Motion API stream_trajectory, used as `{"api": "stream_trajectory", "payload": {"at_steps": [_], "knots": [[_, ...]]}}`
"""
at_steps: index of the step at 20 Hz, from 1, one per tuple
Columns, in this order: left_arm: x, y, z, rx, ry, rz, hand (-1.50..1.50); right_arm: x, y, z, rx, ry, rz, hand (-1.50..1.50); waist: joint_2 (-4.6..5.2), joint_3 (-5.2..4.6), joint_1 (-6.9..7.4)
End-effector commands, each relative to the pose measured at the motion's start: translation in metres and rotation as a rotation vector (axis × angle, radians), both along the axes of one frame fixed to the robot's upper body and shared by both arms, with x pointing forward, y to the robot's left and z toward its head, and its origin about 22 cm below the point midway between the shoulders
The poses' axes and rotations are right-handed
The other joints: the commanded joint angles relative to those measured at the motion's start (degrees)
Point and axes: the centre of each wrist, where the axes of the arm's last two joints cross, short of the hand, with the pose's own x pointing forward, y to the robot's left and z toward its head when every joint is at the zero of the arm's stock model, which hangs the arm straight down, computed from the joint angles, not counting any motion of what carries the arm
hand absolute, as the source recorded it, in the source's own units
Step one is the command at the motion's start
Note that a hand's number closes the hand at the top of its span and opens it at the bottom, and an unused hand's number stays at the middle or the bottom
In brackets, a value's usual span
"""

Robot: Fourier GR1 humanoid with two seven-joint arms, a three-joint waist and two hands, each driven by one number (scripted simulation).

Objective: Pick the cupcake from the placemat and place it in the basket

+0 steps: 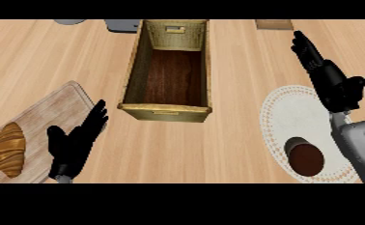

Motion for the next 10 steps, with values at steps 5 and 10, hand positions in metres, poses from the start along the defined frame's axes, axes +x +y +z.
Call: {"api": "stream_trajectory", "payload": {"at_steps": [5, 10], "knots": [[0.044, 0.038, 0.083, 0.284, -0.423, 0.000, 0.00, -0.039, 0.063, 0.013, 0.093, -0.395, 0.284, 1.50, -1.09, 0.80, -2.73], [0.049, 0.040, 0.091, 0.326, -0.475, -0.043, 0.00, -0.091, 0.148, -0.029, 0.446, -0.546, 0.306, 1.50, -0.10, 0.76, -2.20]]}}
